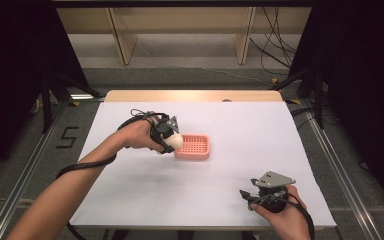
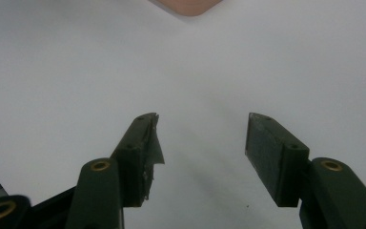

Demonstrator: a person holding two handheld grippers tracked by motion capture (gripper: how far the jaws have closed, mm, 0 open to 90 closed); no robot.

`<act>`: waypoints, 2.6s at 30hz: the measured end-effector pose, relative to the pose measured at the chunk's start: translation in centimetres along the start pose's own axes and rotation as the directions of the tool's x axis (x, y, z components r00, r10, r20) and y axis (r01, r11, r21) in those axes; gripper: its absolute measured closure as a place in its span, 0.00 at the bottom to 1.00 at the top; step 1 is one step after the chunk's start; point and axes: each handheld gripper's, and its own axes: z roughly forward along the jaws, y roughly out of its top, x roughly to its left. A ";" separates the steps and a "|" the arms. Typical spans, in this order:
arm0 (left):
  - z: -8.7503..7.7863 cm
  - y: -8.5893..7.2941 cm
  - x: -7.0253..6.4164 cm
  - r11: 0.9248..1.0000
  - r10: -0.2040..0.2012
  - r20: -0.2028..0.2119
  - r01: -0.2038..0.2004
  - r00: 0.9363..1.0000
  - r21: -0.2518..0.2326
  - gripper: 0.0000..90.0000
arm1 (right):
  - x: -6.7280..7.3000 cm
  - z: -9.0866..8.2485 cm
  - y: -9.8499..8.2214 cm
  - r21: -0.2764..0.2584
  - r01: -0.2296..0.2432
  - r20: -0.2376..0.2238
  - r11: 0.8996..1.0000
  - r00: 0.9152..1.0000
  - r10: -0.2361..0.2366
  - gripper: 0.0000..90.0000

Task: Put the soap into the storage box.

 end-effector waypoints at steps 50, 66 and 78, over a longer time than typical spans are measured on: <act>1.4 2.3 0.0 0.999 0.036 -0.015 -0.036 0.999 -0.037 0.55 | 0.1 0.1 0.0 0.013 -0.011 -0.007 1.000 1.000 0.011 0.50; 2.2 3.2 -0.2 0.996 0.045 -0.043 -0.048 0.998 -0.079 0.55 | 0.3 0.0 0.0 0.017 -0.040 -0.016 0.999 0.999 0.041 0.50; 3.4 3.6 -0.2 0.995 0.023 -0.057 -0.028 0.998 -0.091 0.55 | 0.1 0.1 -0.1 0.008 -0.008 -0.009 1.000 1.000 0.008 0.50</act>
